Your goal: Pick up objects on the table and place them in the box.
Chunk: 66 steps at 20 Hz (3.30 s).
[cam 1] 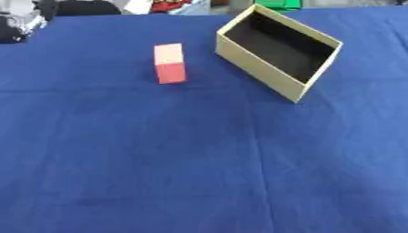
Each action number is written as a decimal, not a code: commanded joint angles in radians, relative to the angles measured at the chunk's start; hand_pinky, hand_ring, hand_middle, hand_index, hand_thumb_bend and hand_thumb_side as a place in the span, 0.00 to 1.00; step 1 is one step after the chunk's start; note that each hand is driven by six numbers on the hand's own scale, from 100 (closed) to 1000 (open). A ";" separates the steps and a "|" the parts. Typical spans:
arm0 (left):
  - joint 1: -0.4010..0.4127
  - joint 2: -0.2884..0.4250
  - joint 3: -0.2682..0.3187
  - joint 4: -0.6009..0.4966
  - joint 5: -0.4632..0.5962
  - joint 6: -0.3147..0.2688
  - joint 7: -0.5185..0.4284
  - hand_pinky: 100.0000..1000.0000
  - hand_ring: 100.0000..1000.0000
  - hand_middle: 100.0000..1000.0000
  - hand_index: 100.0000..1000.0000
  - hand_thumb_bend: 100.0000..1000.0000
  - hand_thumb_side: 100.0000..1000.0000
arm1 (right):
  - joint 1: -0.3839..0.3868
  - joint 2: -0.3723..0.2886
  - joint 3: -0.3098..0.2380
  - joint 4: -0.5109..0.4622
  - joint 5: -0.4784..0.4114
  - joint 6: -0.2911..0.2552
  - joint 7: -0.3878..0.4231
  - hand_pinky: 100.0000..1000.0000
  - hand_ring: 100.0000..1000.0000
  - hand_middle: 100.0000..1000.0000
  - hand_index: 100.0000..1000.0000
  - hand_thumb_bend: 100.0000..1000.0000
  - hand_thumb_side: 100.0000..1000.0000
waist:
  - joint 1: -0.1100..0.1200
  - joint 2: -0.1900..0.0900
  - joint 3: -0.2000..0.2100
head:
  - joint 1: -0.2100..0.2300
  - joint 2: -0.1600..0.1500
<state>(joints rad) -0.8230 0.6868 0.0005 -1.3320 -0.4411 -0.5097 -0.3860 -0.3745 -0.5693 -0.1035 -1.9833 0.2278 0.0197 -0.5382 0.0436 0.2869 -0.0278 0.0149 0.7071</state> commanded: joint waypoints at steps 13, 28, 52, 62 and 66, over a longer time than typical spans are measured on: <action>-0.122 -0.058 -0.076 0.149 -0.127 -0.115 -0.259 0.78 0.79 0.84 0.92 0.55 0.79 | -0.013 -0.035 0.003 -0.017 0.000 0.000 0.009 0.75 0.73 0.78 0.78 0.00 0.82 | 0.006 -0.028 -0.024 | 0.028 -0.016; -0.186 -0.143 -0.075 0.243 -0.081 0.027 -0.439 0.83 0.81 0.82 0.94 0.59 0.76 | -0.020 -0.028 0.007 -0.017 -0.003 -0.001 0.014 0.75 0.73 0.78 0.78 0.00 0.83 | 0.011 -0.028 -0.040 | 0.044 -0.034; -0.258 -0.207 -0.035 0.399 -0.311 0.039 -0.298 0.87 0.87 0.90 0.96 0.70 0.72 | -0.052 -0.015 0.012 -0.017 -0.009 -0.008 0.016 0.75 0.73 0.77 0.78 0.00 0.84 | 0.027 0.005 -0.082 | 0.056 -0.064; -0.266 -0.219 -0.023 0.396 -0.460 0.018 -0.191 0.88 0.90 0.93 0.96 0.76 0.67 | -0.064 -0.006 0.014 -0.017 -0.013 -0.011 0.018 0.75 0.73 0.77 0.78 0.00 0.84 | 0.027 0.016 -0.102 | 0.050 -0.084; -0.272 -0.223 -0.022 0.384 -0.507 0.025 -0.139 0.89 0.91 0.93 0.96 0.76 0.66 | -0.066 -0.003 0.014 -0.017 -0.015 -0.011 0.019 0.75 0.73 0.77 0.78 0.00 0.84 | 0.026 0.022 -0.109 | 0.053 -0.090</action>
<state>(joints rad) -1.0668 0.4478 -0.0322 -0.9248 -0.9316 -0.4863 -0.5428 -0.4270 -0.5586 -0.0853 -1.9833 0.2170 0.0114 -0.5214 0.0751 0.3281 -0.1366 0.0677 0.6307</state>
